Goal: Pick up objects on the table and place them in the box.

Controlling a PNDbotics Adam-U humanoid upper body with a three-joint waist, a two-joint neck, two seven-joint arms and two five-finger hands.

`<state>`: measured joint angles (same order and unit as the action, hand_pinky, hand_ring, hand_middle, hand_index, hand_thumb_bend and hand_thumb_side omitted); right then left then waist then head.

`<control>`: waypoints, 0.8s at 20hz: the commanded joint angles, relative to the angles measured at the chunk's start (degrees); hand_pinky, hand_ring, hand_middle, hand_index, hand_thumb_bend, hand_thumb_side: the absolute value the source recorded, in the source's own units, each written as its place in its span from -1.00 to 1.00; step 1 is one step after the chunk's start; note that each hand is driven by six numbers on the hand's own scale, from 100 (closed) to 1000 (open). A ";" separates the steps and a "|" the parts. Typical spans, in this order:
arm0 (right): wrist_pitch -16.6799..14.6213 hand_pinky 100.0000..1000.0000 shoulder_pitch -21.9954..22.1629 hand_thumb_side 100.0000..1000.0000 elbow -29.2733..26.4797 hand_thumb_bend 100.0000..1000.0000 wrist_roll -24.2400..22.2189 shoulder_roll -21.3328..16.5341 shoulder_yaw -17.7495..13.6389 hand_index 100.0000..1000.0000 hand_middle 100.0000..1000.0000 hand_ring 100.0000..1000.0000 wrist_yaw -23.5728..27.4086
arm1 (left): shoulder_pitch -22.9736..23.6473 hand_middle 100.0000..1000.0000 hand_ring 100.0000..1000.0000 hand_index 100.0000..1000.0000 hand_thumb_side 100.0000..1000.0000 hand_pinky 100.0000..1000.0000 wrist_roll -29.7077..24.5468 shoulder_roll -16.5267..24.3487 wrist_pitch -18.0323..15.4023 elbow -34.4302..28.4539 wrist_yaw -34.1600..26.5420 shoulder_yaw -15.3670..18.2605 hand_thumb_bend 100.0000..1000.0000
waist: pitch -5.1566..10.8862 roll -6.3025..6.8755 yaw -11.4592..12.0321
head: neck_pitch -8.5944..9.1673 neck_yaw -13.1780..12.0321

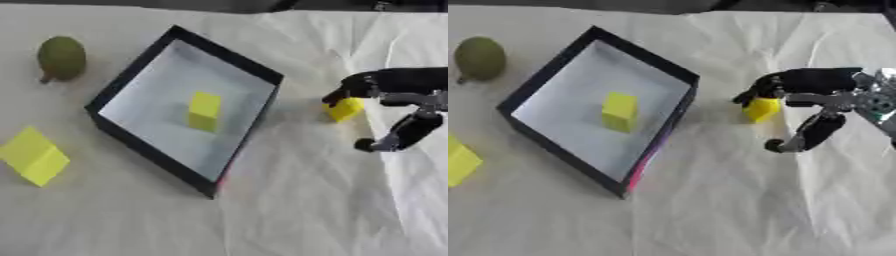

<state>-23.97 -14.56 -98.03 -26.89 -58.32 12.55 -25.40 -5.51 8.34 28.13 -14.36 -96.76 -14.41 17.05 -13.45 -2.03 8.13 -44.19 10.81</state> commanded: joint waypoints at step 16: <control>3.18 0.98 0.68 -1.00 -2.12 -0.69 8.06 1.18 -6.09 0.85 0.38 0.58 6.31 | -0.09 0.35 0.48 0.60 0.30 0.60 -0.89 0.58 0.06 -0.49 0.60 0.25 -1.00 | -1.06 1.25 -0.49 | 0.07 0.15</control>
<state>-21.25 -13.54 -99.69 -18.80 -55.76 7.66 -19.86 -5.49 7.64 27.62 -14.17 -96.74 -14.14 16.86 -14.20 -1.61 7.58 -44.19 10.96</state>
